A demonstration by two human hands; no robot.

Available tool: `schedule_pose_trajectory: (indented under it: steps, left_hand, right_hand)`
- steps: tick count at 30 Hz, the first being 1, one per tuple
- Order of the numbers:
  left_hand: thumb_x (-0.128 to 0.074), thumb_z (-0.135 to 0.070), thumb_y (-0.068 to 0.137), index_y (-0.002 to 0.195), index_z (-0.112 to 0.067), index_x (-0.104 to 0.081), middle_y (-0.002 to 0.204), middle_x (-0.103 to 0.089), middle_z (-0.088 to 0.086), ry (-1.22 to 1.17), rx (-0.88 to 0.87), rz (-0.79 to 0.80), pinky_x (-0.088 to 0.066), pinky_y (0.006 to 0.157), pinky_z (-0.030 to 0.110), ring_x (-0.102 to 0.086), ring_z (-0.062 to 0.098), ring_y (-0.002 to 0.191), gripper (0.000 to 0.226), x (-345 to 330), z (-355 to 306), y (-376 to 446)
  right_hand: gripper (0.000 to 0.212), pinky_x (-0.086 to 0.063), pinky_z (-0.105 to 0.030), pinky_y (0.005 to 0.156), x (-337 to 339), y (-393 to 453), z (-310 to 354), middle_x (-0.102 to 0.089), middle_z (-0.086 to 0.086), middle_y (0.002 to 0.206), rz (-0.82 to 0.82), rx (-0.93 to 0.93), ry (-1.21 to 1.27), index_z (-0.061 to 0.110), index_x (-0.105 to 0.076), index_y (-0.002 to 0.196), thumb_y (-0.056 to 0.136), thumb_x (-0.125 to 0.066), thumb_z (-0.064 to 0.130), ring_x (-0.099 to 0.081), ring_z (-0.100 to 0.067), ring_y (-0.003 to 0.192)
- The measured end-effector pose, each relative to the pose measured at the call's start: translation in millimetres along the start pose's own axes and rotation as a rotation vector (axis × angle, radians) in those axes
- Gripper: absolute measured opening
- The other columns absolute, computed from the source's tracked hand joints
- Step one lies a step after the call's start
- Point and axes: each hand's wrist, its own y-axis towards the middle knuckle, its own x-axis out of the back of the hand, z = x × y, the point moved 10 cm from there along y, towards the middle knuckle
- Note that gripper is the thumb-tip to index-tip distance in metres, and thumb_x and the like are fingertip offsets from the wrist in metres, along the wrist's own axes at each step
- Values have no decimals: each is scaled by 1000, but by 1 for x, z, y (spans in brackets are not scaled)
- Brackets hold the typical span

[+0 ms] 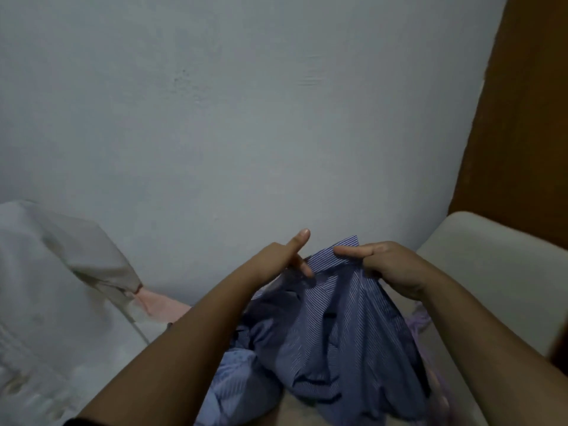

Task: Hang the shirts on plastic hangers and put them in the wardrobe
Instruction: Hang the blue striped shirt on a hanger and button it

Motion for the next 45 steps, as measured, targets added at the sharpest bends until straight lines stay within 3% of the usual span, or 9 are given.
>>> schedule_pose_trajectory:
  steps: [3,6,9,15,19,24,28,34,45]
  left_hand:
    - [-14,-92,70,71,-24,-79,102,-72,5,19,-37,-28,-27,106,36,-57,18,106,94,3,-27,-4]
    - [-16,-91,71,70,-21,-78,91,-74,5,-80,-108,-50,-35,107,41,-60,22,99,94,10,-62,-12]
    - [-15,-92,70,69,-20,-78,92,-74,5,-47,-141,-48,-35,108,44,-59,23,102,95,17,-90,-22]
    - [-11,-82,78,74,-19,-79,108,-70,3,192,-105,25,-24,111,33,-54,14,104,94,-1,-95,-38]
    - [-11,-79,75,84,-21,-80,132,-58,12,319,0,42,-27,106,33,-52,21,112,91,-9,-58,-43]
    - [-36,-94,61,83,-28,-79,108,-70,5,240,64,-23,-40,98,26,-61,17,102,82,9,-26,-49]
    - [-84,-44,64,107,-19,-74,106,-70,-4,263,39,-63,-42,92,20,-63,8,102,50,28,-23,-60]
    - [-72,-6,81,128,-20,-61,127,-63,1,643,-80,-237,-32,86,7,-56,12,115,50,71,-57,-82]
    - [-63,-11,86,122,-27,-66,118,-67,3,719,-267,-634,-50,88,33,-62,21,104,40,161,-213,-184]
  right_hand:
    - [51,-48,-15,78,14,-15,20,-69,1,105,-2,34,70,24,-71,95,84,-41,-15,-61,-6,91]
    - [35,-46,-24,88,17,-23,31,-72,1,98,21,65,120,20,-74,90,85,-54,-9,-62,-12,96]
    - [27,-51,-12,72,25,-31,42,-72,1,90,-15,78,159,13,-73,89,84,-57,-8,-66,-8,85]
    - [35,-47,-4,66,63,-43,84,-69,3,90,-193,195,120,11,-69,104,85,-51,-12,-62,-2,81]
    - [36,-48,-5,69,96,-59,99,-68,6,92,-280,228,94,15,-70,100,86,-50,-12,-61,-2,88]
    - [35,-47,-12,74,129,-83,97,-68,5,97,-343,211,95,17,-69,103,88,-50,-9,-60,-5,93]
    - [35,-47,-8,66,134,-98,91,-65,7,97,-352,190,97,14,-64,114,89,-52,-7,-57,0,90]
    - [34,-43,-11,73,129,-114,95,-60,3,111,-355,204,50,9,-62,120,89,-55,-3,-54,2,89]
    - [51,-34,-27,108,129,-150,164,-50,-5,138,-483,462,-59,15,-49,134,86,-62,0,-46,-12,122]
